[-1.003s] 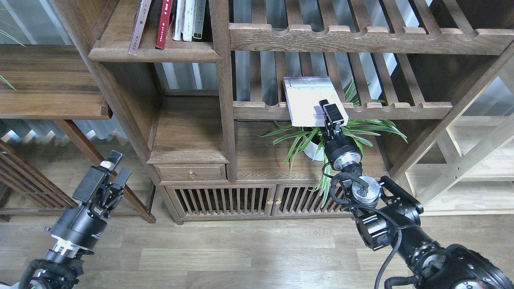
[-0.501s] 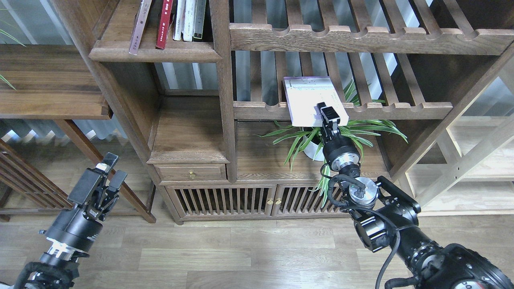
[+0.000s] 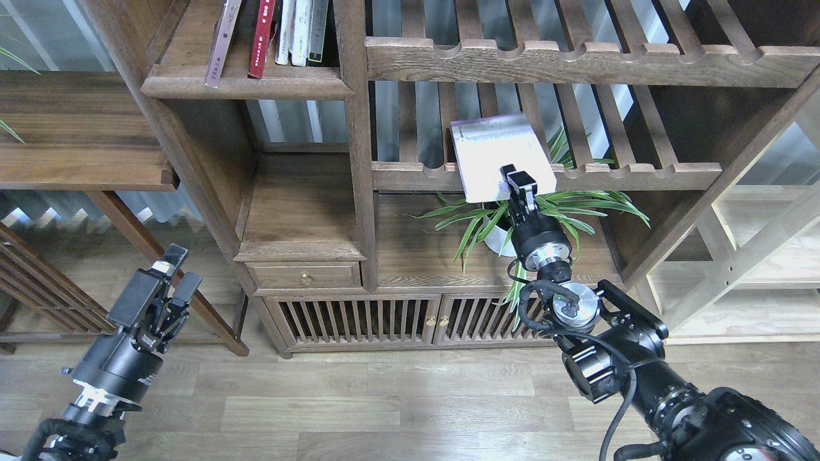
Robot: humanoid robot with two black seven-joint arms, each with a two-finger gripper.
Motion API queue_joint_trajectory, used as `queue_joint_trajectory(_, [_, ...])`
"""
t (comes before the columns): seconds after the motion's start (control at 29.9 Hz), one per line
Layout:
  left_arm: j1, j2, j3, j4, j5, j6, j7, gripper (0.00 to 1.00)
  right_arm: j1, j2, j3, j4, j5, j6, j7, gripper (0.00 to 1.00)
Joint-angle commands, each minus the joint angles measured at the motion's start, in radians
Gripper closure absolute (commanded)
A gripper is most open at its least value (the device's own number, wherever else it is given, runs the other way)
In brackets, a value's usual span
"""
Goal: Organize books on shelf
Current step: 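Tilt the white book up and pull it off the shelf with right gripper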
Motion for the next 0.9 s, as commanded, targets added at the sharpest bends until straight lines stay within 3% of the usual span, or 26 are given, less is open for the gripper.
queue_joint_trajectory(0.0, [0.000, -0.001, 0.000, 0.001, 0.000, 0.000, 0.000, 0.01, -0.043, 0.000, 0.006, 0.041, -0.018, 0.011, 0.001, 0.82])
queue_joint_trajectory(0.43, [0.000, -0.004, 0.002, -0.005, 0.000, 0.000, 0.000, 0.01, -0.226, 0.000, 0.019, 0.410, -0.052, -0.018, -0.002, 0.85])
queue_joint_trajectory(0.87, [-0.009, -0.007, 0.055, -0.064, -0.002, 0.000, 0.000, 0.01, -0.368, 0.000, 0.015, 0.610, -0.066, -0.018, -0.010, 0.85])
